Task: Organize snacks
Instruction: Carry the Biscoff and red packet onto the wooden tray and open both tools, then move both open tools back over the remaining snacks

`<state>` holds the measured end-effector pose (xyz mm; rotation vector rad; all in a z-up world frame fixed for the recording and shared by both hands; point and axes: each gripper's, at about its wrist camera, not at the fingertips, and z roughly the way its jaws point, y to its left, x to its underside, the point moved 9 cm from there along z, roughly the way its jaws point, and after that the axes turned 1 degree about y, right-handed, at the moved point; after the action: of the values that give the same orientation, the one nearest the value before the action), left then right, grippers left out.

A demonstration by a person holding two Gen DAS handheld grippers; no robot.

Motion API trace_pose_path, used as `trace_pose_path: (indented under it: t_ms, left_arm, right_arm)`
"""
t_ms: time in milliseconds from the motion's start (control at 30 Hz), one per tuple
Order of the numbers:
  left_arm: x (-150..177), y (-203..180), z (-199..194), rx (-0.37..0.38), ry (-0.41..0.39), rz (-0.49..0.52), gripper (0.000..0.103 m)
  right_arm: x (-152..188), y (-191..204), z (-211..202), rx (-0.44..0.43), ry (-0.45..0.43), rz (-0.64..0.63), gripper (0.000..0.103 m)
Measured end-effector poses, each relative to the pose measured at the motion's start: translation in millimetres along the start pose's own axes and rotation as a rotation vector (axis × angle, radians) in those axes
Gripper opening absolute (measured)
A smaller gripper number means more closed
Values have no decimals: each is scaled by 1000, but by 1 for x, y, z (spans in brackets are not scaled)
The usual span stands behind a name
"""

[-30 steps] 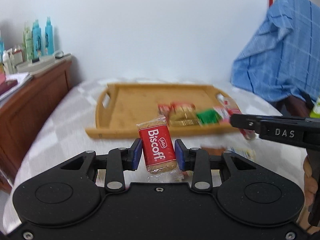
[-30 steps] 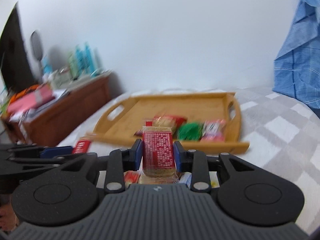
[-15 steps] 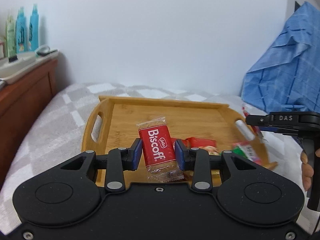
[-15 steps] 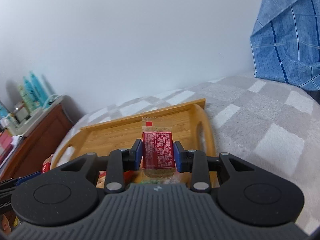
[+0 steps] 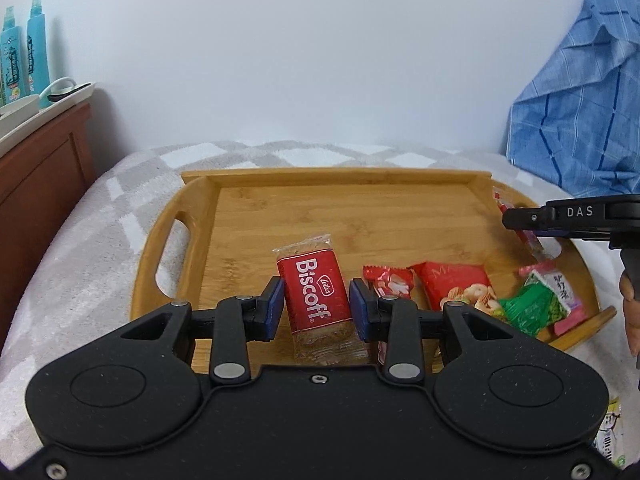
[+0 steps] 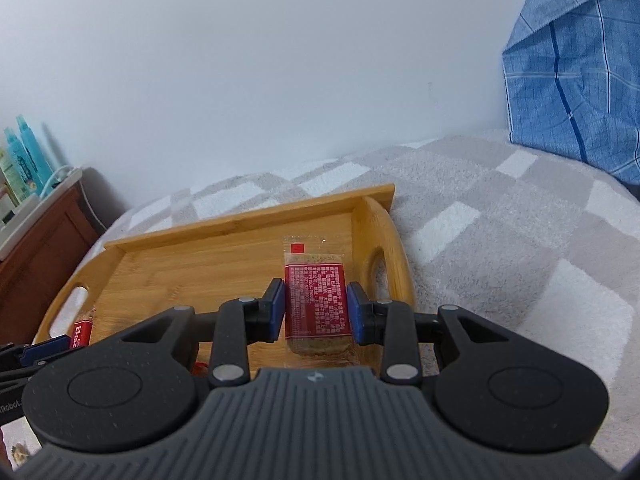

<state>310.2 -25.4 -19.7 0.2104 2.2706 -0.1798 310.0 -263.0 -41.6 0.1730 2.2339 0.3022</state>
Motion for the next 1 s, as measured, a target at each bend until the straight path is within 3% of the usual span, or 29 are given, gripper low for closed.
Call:
trace_pose_path:
  t_ms: [533, 600, 733, 833, 1000]
  left_arm:
    - [12, -13, 9, 5, 64, 52, 34]
    - [12, -12, 8, 2, 66, 50, 35]
    - [10, -11, 2, -16, 60, 44, 42]
    - [9, -10, -7, -17, 52, 34, 50]
    - [13, -15, -29, 5, 41, 13, 62]
  right_arm:
    - [4, 4, 3, 12, 12, -44, 38]
    - [4, 4, 3, 8, 10, -44, 42]
    - [1, 5, -3, -31, -7, -22, 47]
    - [-2, 9, -13, -30, -32, -36, 59]
    - [-3, 16, -33, -47, -62, -52, 64]
